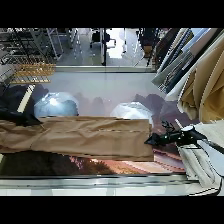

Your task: Fold the clothes and pants, and hang the long-sleeved shirts on hangers.

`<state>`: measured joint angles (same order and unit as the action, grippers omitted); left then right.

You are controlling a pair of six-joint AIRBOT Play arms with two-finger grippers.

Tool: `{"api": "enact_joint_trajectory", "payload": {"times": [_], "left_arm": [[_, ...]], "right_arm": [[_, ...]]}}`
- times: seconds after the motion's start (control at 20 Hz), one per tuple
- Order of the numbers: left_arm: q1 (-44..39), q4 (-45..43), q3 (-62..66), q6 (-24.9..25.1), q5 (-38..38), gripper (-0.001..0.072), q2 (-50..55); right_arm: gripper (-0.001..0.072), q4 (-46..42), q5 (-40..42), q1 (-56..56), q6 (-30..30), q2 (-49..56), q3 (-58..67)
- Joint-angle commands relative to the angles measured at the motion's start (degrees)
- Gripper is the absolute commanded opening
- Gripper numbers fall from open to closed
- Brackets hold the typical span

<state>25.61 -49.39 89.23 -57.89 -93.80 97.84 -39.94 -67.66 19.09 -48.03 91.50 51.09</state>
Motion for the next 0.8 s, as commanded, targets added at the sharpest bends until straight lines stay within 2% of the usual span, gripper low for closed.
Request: {"api": "enact_joint_trajectory", "payload": {"times": [0.0,0.1,0.15,0.2,0.35,0.5,0.6,0.75], "left_arm": [[-8.7,-0.2,-4.9,1.7,-0.9,0.0006,0.0],[-13.8,-0.2,-8.5,1.1,1.3,0.0006,0.0],[-16.6,-0.2,-10.7,1.1,3.1,0.0006,0.0],[-19.3,-0.2,-12.8,1.1,4.9,0.0006,0.0],[-26.0,-1.2,-18.0,0.8,11.6,0.0006,0.1],[-27.9,-8.3,-18.3,-8.3,15.6,0.0007,0.2],[-25.9,-9.8,-16.9,-11.8,12.8,0.0006,-0.1],[-20.0,-8.5,-11.7,-12.7,5.5,0.0007,-3.3]], "right_arm": [[0.0021,-16.6,2.6,-0.5,-14.3,-8.1,3.9],[0.0021,-36.1,2.0,-0.5,-26.4,-16.4,7.9],[0.0021,-41.1,0.9,-0.5,-29.1,-19.5,9.8],[0.0021,-42.6,-0.9,-0.5,-29.3,-22.0,11.9],[0.0021,-37.3,-5.6,-4.7,-29.2,-25.8,17.2],[0.0021,-29.8,-5.8,-17.6,-29.6,-26.2,20.3],[0.0021,-27.3,-2.2,-30.5,-34.6,-24.9,20.5],[0.0021,-27.6,8.1,-50.8,-41.5,-17.5,20.5]]}}
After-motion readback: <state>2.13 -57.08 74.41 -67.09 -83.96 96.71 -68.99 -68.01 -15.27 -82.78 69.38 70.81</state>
